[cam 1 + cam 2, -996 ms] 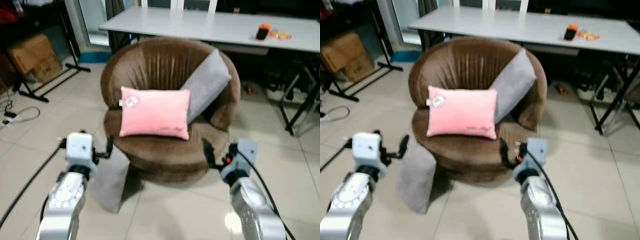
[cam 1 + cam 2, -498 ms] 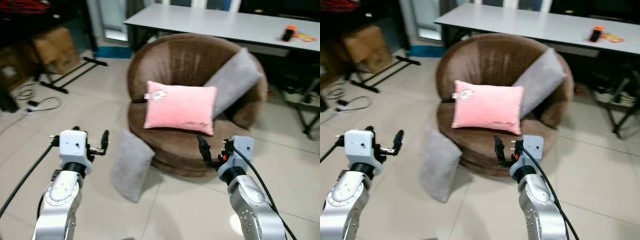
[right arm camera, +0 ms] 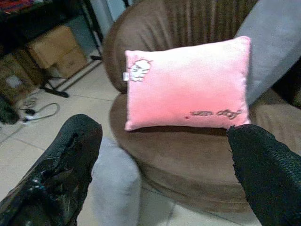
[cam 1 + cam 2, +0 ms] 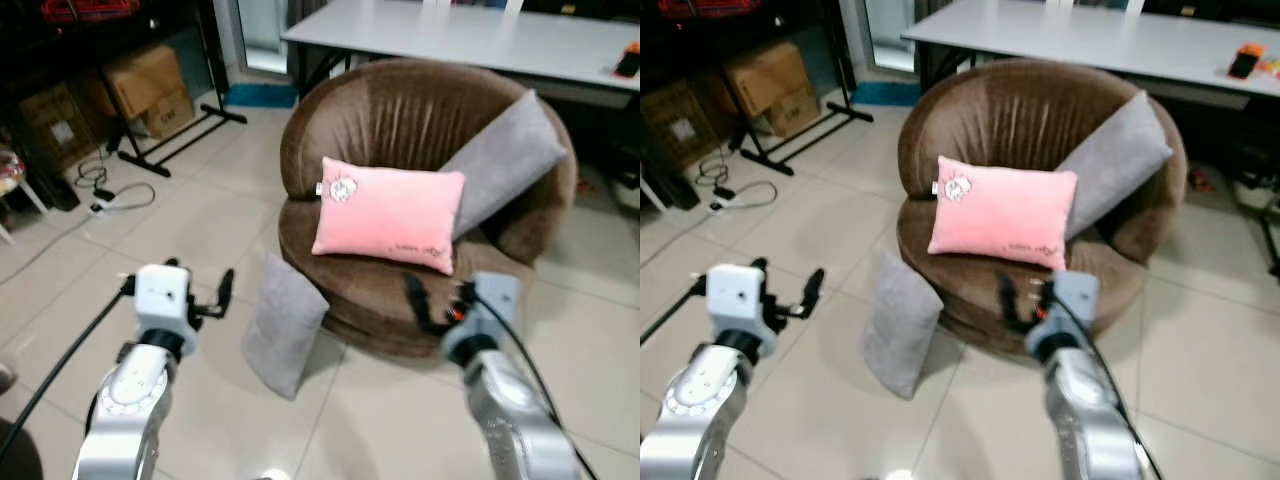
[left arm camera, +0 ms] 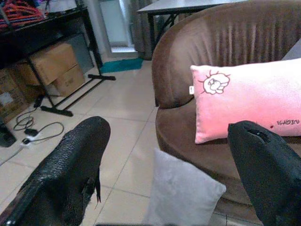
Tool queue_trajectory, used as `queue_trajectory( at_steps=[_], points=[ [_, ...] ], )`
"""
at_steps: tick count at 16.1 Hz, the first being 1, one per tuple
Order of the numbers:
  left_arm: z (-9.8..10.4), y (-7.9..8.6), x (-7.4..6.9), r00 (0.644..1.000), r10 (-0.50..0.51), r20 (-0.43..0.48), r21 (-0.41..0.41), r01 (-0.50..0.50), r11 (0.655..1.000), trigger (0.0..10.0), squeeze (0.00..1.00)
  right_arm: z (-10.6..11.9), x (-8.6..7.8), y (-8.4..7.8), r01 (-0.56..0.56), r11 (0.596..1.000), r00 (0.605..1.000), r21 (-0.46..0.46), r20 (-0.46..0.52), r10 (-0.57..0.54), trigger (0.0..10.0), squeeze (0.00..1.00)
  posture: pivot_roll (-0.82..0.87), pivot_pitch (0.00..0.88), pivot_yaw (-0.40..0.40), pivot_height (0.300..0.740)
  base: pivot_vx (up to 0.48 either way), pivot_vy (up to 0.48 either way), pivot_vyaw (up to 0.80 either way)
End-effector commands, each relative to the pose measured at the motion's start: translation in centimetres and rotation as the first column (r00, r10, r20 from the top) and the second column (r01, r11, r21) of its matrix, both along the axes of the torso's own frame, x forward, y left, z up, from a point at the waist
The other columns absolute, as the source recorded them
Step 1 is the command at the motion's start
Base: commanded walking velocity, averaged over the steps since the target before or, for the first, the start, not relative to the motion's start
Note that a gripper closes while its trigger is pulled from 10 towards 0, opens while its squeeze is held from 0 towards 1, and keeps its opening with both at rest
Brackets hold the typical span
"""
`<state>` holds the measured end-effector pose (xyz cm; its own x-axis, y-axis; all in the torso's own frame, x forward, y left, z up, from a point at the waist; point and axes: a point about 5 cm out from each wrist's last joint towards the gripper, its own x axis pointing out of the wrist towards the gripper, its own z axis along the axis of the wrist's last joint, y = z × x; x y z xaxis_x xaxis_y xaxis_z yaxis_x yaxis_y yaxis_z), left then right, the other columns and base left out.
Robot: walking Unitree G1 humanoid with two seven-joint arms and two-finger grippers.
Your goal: Move the pillow to the sofa from floor
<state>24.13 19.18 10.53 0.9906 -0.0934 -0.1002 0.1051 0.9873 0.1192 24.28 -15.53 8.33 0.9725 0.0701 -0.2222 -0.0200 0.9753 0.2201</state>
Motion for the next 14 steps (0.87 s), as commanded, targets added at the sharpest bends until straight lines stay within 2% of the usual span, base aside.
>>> queue_trajectory(
  at_steps=[1,10,12,14],
  points=[
    [0.28,0.33,0.01,1.000,-0.002,0.001,0.013,0.002,1.000,10.0,0.35,0.40,0.22,0.87,-0.044,0.999,0.999,-0.001,0.021,0.044,10.0,0.00,-0.07,0.044,0.062,0.740,0.375,0.000,0.00],
    [0.30,0.42,-0.63,1.000,-0.003,0.003,0.015,0.003,1.000,10.0,0.35,-0.01,-0.33,1.40,-0.104,0.994,0.994,0.018,0.019,0.103,10.0,0.00,-0.05,0.051,0.046,0.740,0.381,0.000,0.76],
    [0.35,0.49,-0.85,1.000,0.003,0.009,0.024,-0.003,1.000,10.0,0.35,-0.32,-0.50,1.02,-0.069,0.997,0.998,0.028,0.006,0.069,10.0,0.00,-0.05,0.055,0.041,0.740,0.341,0.000,0.00],
    [0.28,0.56,-0.99,1.000,0.009,0.012,0.031,-0.010,0.999,10.0,0.34,-0.40,-0.55,0.55,-0.051,0.998,0.999,-0.027,0.015,0.052,10.0,0.00,-0.05,0.059,0.042,0.740,0.146,0.000,0.00]
  ],
)
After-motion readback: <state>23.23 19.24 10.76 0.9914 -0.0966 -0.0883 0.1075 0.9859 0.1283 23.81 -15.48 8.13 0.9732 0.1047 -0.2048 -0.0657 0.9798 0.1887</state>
